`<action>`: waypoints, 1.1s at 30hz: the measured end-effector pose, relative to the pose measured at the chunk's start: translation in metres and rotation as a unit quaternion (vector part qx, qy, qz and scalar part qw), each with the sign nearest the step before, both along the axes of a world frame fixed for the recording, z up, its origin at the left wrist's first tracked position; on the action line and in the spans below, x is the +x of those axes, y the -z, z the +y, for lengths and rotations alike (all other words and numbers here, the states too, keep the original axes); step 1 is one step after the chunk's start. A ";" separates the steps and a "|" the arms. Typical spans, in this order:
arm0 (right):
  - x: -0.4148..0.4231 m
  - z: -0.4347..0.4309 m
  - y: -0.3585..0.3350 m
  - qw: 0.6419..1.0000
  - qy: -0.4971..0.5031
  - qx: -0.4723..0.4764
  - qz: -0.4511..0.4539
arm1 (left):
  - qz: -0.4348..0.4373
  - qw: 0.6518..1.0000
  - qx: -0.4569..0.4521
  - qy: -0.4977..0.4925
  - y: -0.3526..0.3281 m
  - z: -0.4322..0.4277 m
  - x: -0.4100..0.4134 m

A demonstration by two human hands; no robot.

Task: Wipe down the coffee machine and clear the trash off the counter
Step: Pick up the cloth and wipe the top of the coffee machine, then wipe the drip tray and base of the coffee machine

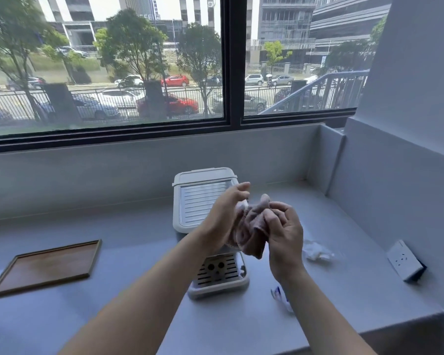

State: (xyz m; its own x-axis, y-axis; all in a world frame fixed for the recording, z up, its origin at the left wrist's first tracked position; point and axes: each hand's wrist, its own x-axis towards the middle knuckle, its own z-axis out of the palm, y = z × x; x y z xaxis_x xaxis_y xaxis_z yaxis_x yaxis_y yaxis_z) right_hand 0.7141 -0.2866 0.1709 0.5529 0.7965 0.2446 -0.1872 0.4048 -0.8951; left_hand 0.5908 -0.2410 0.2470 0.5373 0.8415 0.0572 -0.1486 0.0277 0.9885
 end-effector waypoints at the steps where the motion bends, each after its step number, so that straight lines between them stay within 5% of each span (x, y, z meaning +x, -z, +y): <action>1: 0.007 -0.002 0.003 0.999 0.011 0.000 0.040 | 0.115 0.983 0.138 -0.046 0.004 0.006 -0.007; 3: 0.023 -0.005 0.016 0.993 0.020 -0.026 0.112 | 0.303 0.869 0.376 -0.111 0.016 0.025 -0.025; 4: 0.030 -0.008 0.027 0.989 0.017 -0.052 0.140 | 0.379 0.814 0.425 -0.116 0.022 0.034 -0.034; 7: 0.043 -0.019 0.068 0.972 0.008 -0.144 0.186 | 0.539 0.700 0.458 -0.096 0.042 0.051 -0.053; 9: 0.045 -0.022 0.096 0.960 0.011 -0.202 0.194 | 0.568 0.668 0.469 -0.104 0.053 0.054 -0.055; 13: 0.028 -0.023 0.127 0.957 0.025 -0.254 0.139 | 0.555 0.652 0.496 -0.144 0.056 0.054 -0.052; 16: 0.002 -0.030 0.153 0.963 0.004 -0.258 -0.077 | 0.500 0.643 0.545 -0.200 0.069 0.041 -0.062; 20: -0.024 -0.056 0.197 0.857 -0.043 -0.253 -0.446 | 0.391 0.661 0.577 -0.277 0.135 -0.001 -0.096; 22: -0.028 -0.065 0.214 0.802 -0.054 -0.241 -0.545 | 0.372 0.688 0.550 -0.292 0.181 -0.027 -0.114; 27: -0.037 -0.074 0.231 0.730 -0.105 -0.090 -0.669 | 0.464 0.781 0.345 -0.235 0.271 -0.053 -0.125; 33: 0.017 -0.038 0.229 0.778 0.060 -0.198 -0.593 | 0.504 0.781 0.299 -0.216 0.317 -0.047 -0.118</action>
State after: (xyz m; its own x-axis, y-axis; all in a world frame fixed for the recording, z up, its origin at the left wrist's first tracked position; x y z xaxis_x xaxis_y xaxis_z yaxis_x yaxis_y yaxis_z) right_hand 0.7313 -0.3249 -0.0579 0.2014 0.8993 0.3882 0.8833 0.0045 -0.4687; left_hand 0.4726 -0.2884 -0.0702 0.2361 0.9415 0.2404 0.8459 -0.3209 0.4259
